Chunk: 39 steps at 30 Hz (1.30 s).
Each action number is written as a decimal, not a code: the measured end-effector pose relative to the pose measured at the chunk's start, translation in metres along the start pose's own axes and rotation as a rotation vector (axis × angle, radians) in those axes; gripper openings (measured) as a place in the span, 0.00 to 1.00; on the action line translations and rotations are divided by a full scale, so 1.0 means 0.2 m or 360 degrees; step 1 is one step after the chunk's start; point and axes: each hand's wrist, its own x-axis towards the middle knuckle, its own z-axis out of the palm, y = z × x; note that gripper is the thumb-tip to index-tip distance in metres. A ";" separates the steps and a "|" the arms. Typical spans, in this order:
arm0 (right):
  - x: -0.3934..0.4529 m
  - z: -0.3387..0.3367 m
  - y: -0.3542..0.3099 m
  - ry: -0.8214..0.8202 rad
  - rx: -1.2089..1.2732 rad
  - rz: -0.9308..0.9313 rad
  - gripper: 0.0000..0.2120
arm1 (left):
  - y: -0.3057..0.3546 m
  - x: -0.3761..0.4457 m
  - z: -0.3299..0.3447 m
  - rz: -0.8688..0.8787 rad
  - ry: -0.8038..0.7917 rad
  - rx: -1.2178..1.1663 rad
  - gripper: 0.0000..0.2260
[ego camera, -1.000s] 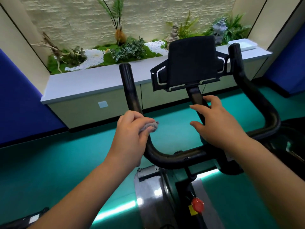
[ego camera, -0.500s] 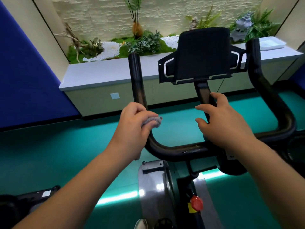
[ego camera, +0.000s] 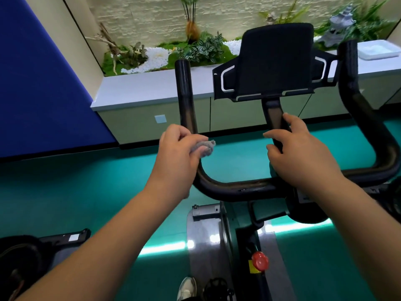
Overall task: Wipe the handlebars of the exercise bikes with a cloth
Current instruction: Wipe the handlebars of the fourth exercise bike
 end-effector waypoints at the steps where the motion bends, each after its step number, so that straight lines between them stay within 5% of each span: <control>1: 0.00 0.00 0.00 -0.0003 0.0003 -0.0005 0.17 | 0.01 0.00 0.01 -0.0015 0.0036 0.0006 0.09; 8: -0.03 -0.01 0.03 -0.0021 0.0063 -0.0030 0.16 | 0.04 -0.22 0.03 0.0154 0.0077 -0.0021 0.11; 13: -0.05 -0.01 0.06 0.0017 0.0172 -0.0068 0.15 | 0.02 -0.14 0.03 0.0031 0.0191 0.0026 0.10; 30: -0.11 0.01 0.13 0.0128 0.0392 -0.0095 0.13 | 0.14 -0.24 0.10 0.0723 0.0030 0.0113 0.12; 39: -0.11 0.01 0.14 0.0123 0.0407 -0.0101 0.13 | 0.07 -0.21 0.08 0.0821 -0.0037 -0.0007 0.09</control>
